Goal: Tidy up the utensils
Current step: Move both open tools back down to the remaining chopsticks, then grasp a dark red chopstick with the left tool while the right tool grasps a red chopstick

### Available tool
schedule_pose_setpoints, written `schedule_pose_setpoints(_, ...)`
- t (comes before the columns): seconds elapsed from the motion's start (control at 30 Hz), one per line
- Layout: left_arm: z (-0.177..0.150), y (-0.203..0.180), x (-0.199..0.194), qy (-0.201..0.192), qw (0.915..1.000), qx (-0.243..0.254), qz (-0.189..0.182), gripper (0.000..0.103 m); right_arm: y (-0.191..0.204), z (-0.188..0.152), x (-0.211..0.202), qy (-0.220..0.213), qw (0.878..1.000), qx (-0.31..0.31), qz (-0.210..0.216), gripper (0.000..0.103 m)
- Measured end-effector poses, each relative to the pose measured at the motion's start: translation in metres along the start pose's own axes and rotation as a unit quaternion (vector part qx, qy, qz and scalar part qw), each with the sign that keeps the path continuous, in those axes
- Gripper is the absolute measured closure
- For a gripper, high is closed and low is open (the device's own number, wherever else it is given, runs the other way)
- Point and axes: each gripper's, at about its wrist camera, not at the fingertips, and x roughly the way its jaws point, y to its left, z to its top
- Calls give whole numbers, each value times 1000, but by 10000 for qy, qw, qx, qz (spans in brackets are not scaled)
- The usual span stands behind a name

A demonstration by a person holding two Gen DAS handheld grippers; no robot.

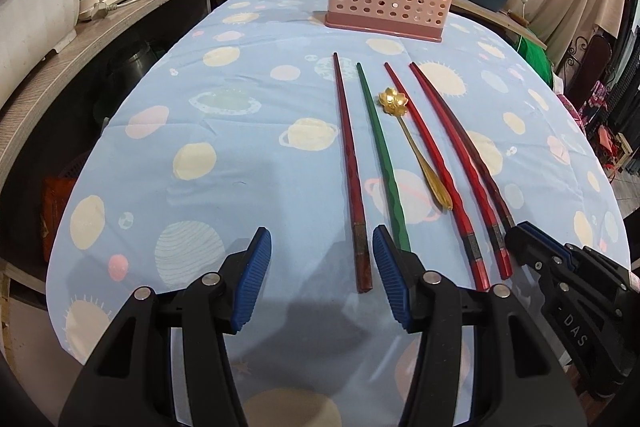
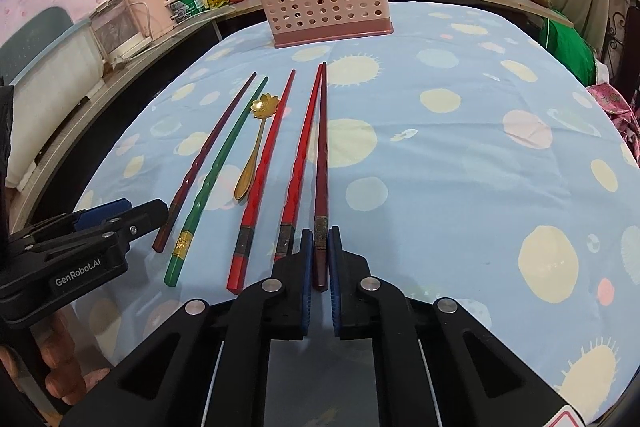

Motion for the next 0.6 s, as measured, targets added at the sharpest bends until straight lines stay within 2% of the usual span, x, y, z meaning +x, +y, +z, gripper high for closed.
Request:
schedule_pose_setpoints(0.47, -5, 0, 5, 43, 10000, 12, 18, 53, 2, -1, 0, -14, 10000, -39, -43, 96)
schedule_pose_setpoints(0.6, -6, -1, 5, 22, 10000, 54, 50, 59, 2, -1, 0, -20, 10000, -44, -46, 96)
